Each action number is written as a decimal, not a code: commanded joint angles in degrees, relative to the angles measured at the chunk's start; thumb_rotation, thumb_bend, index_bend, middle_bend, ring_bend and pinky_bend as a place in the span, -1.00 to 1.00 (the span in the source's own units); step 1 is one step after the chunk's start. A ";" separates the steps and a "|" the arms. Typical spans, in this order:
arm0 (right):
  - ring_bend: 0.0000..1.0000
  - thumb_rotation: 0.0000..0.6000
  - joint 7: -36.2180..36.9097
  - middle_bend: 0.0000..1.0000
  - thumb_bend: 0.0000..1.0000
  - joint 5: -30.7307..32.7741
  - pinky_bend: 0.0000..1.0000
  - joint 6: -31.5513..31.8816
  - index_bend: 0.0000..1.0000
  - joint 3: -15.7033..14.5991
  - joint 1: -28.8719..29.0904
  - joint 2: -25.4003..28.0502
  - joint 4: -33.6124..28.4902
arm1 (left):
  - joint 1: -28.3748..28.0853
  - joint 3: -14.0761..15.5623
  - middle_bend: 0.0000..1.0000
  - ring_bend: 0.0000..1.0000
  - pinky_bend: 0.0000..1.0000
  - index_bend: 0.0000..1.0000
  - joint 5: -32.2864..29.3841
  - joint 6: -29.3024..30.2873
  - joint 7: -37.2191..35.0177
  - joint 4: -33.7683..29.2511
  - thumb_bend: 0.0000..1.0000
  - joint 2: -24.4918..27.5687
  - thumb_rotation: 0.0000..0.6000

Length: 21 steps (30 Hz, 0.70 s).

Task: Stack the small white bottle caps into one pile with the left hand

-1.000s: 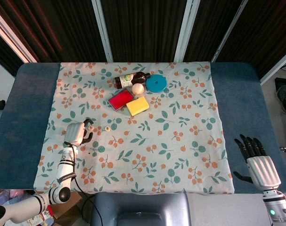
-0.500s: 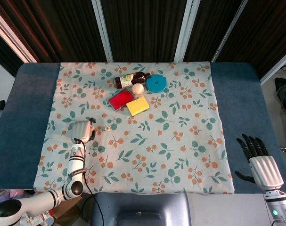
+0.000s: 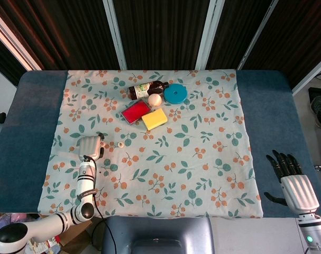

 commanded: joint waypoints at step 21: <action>-1.00 1.00 0.41 -1.00 -0.90 0.04 -1.00 0.25 -1.00 0.09 -0.15 0.21 -0.01 | -0.51 0.03 1.00 1.00 1.00 -0.14 0.61 -1.93 -1.12 4.83 -0.11 -1.73 1.00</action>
